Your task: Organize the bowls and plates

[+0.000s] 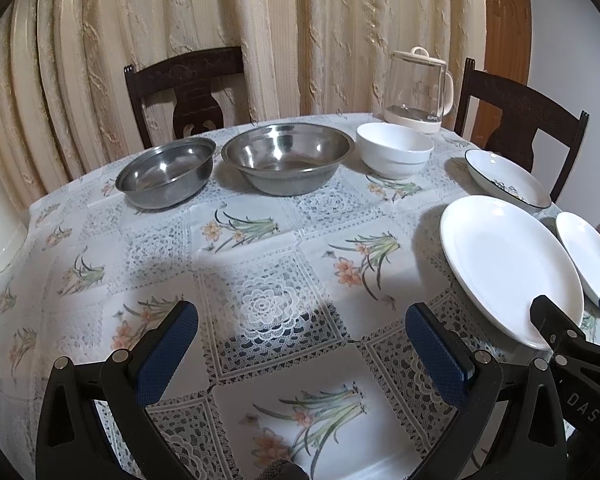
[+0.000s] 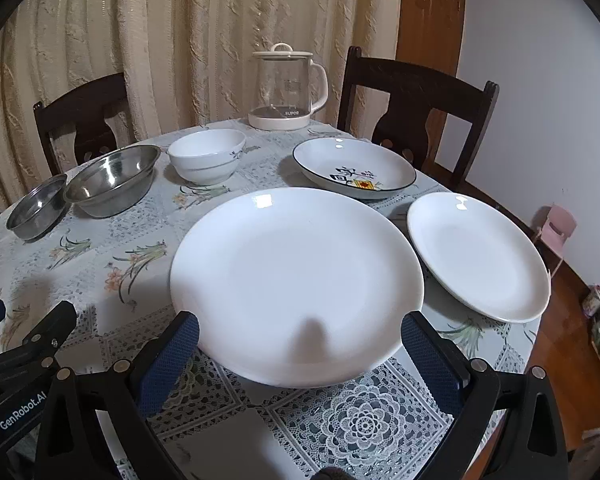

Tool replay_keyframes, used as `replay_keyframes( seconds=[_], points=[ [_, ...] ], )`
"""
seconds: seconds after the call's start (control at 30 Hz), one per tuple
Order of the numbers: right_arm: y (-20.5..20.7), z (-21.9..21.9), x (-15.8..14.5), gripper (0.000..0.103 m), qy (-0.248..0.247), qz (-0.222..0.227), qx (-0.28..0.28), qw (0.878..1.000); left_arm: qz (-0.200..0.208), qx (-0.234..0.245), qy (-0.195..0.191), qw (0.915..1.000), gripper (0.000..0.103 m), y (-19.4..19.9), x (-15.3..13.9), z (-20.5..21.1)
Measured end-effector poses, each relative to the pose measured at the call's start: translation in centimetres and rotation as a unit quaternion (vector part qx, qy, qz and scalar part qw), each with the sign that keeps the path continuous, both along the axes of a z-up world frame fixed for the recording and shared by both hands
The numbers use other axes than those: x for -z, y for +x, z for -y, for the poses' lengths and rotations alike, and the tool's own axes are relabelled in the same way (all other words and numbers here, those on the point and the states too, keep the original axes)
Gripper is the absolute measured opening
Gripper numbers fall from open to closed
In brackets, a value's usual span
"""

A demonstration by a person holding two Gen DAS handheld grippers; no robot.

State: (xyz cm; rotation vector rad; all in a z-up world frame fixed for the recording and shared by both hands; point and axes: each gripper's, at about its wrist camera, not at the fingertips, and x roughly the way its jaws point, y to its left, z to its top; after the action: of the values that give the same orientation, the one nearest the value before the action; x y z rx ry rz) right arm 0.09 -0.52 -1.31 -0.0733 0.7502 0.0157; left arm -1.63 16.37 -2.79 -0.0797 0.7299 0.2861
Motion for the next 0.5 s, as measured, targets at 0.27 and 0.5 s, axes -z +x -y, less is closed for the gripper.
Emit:
replay_keyframes(
  seconds=[0.27,0.5],
  points=[
    [0.39,0.41,0.46,0.103,0.004,-0.010,0.002,1.000,-0.015,-0.008,-0.006,0.9998,0.103,0.44,0.68,-0.40],
    [0.60,0.74,0.79,0.103,0.008,-0.018,0.002,1.000,-0.023,-0.006,-0.005,0.9997,0.103,0.69,1.00,-0.49]
  ],
)
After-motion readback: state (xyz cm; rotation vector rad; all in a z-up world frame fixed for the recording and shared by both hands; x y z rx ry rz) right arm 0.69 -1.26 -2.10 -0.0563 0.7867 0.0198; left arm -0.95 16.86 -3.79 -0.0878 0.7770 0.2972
